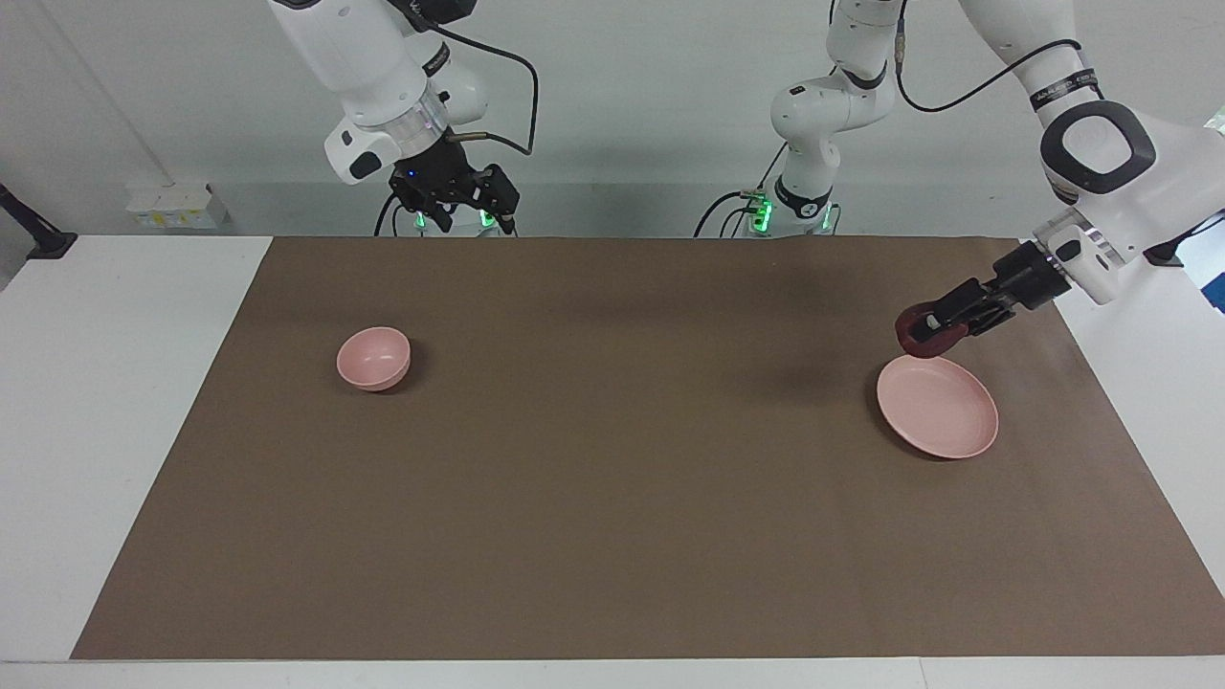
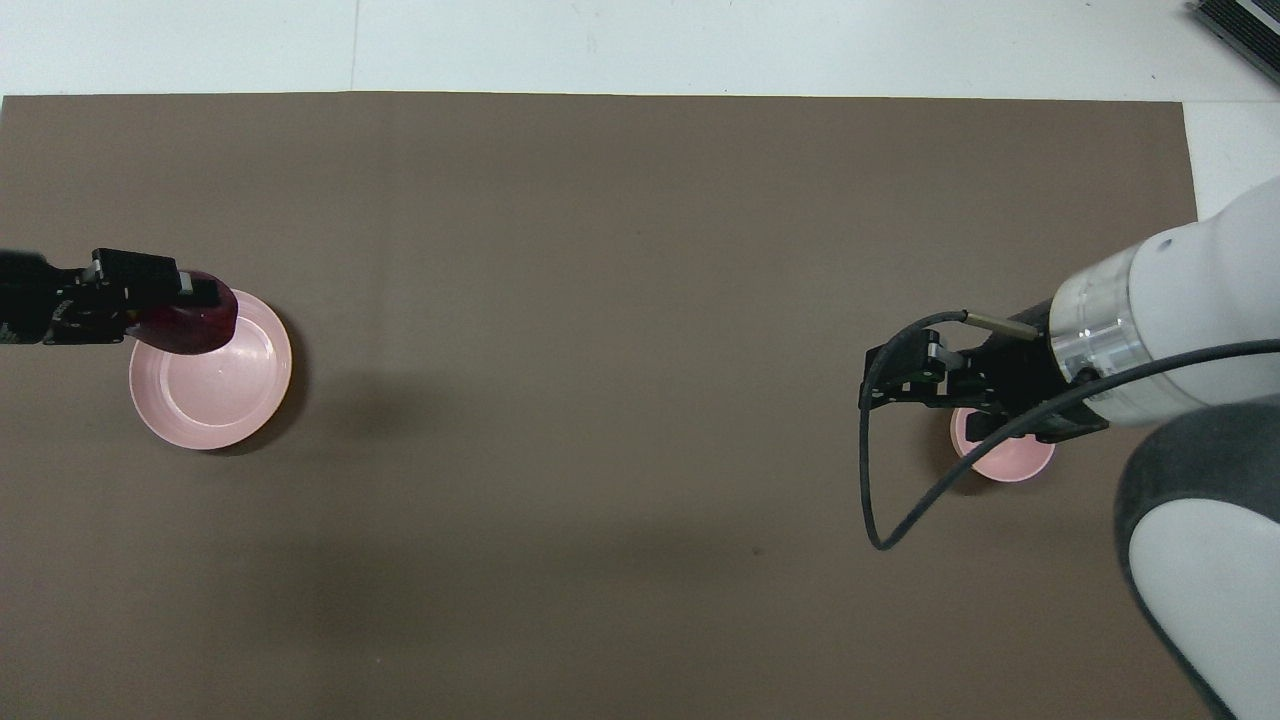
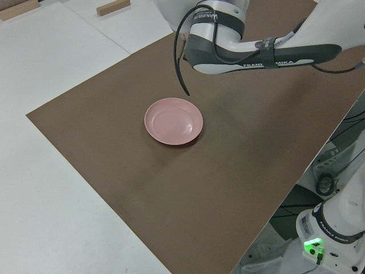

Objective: Move apple from plate to bowl
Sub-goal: 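Grasp the apple with the left gripper while the right gripper approaches, then carry the apple toward the right gripper with the left gripper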

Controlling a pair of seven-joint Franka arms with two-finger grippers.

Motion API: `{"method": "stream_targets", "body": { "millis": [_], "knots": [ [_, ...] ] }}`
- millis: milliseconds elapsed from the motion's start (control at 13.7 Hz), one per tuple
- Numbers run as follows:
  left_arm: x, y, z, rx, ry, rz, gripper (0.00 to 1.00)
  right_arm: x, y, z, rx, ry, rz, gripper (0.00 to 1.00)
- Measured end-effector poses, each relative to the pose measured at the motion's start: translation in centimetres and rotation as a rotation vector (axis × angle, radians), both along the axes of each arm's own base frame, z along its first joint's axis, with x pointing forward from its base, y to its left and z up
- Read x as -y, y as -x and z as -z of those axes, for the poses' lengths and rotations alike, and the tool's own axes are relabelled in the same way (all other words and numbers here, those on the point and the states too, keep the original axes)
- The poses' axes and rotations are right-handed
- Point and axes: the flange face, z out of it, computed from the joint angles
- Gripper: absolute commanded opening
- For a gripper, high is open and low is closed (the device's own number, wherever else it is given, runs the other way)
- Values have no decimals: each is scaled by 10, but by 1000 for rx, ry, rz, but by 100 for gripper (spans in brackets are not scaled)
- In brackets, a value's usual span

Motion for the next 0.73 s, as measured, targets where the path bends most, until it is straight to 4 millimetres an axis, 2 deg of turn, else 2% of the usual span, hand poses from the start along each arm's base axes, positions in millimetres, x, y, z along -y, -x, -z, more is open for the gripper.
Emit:
{"method": "stream_targets", "body": {
  "millis": [364,729],
  "knots": [
    [34,19,-23,-65,244,49,0,-30,1,13,-20,-23,93,100],
    [89,33,-25,-134,357,115,0,-58,-9,26,-143,-141,360,100]
  ]
}}
